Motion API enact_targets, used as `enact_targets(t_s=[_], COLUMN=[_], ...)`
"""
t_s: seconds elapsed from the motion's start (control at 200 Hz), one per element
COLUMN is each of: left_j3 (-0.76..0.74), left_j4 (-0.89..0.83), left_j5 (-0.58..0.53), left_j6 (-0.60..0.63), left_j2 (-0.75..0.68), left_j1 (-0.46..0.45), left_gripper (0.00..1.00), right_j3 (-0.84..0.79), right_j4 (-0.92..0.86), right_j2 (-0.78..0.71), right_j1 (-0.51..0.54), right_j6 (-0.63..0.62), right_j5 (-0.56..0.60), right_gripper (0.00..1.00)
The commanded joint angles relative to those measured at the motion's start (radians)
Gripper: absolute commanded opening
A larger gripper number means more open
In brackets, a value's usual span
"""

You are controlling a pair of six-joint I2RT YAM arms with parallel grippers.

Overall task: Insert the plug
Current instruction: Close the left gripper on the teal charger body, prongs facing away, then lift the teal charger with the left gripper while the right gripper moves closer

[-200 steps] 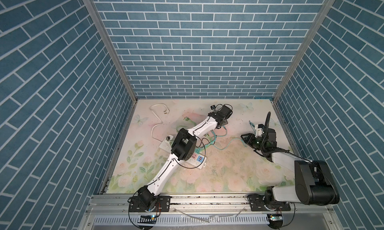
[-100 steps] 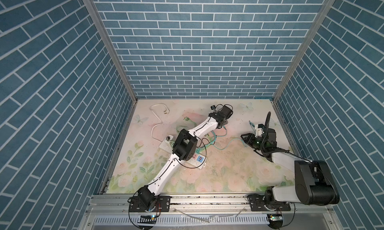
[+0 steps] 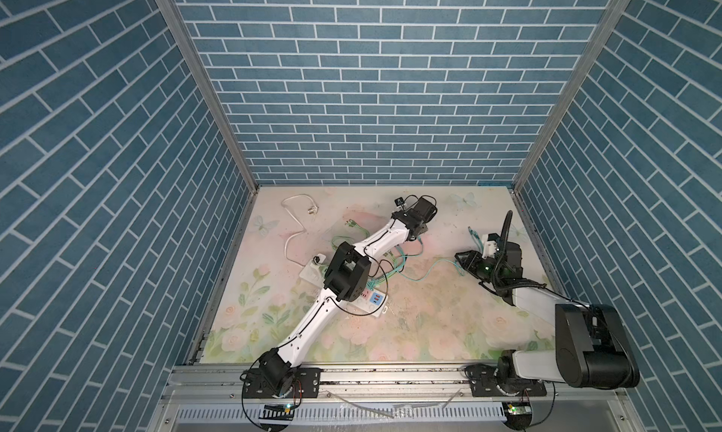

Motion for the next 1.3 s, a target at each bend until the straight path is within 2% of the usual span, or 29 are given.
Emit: enact_targets(t_s=[0.0,0.295,0.475,0.55,0.62,0.925,1.015,1.165,1.295], left_j3=[0.01,-0.05,-0.197,-0.273,-0.337,-0.694,-0.692,-0.708,-0.748], left_j4=[-0.039,0.046,0.153,0.201,0.226,0.386,0.369,0.402,0.439], left_j5=[0.016,0.097,0.138,0.167,0.188,0.193,0.181,0.251,0.251], left_j6=[-0.003,-0.004,0.002,0.009,0.025,0.039,0.06,0.033,0.016], left_j2=[0.052,0.023,-0.105,-0.171,-0.24,-0.559,-0.564,-0.529,-0.546], left_j1=[0.018,0.032,0.034,0.036,0.038,0.057,0.061,0.074,0.077], left_gripper=[0.37,0.25,0.22,0.22,0.21,0.2,0.19,0.14,0.14], right_j3=[-0.018,-0.026,-0.06,-0.087,-0.09,-0.023,0.012,0.036,0.034], right_j4=[0.009,0.027,0.136,0.224,0.254,0.262,0.248,0.279,0.355], right_j2=[-0.024,-0.037,-0.081,-0.105,-0.121,-0.104,-0.079,-0.049,-0.018], right_j1=[-0.006,-0.007,-0.006,-0.001,0.013,0.185,0.221,0.255,0.277], right_j6=[-0.038,-0.041,-0.02,0.002,0.012,0.018,0.017,-0.009,-0.028], right_j5=[-0.019,-0.057,-0.111,-0.128,-0.129,0.024,0.059,0.05,0.073], right_gripper=[0.36,0.37,0.39,0.44,0.45,0.44,0.44,0.44,0.45])
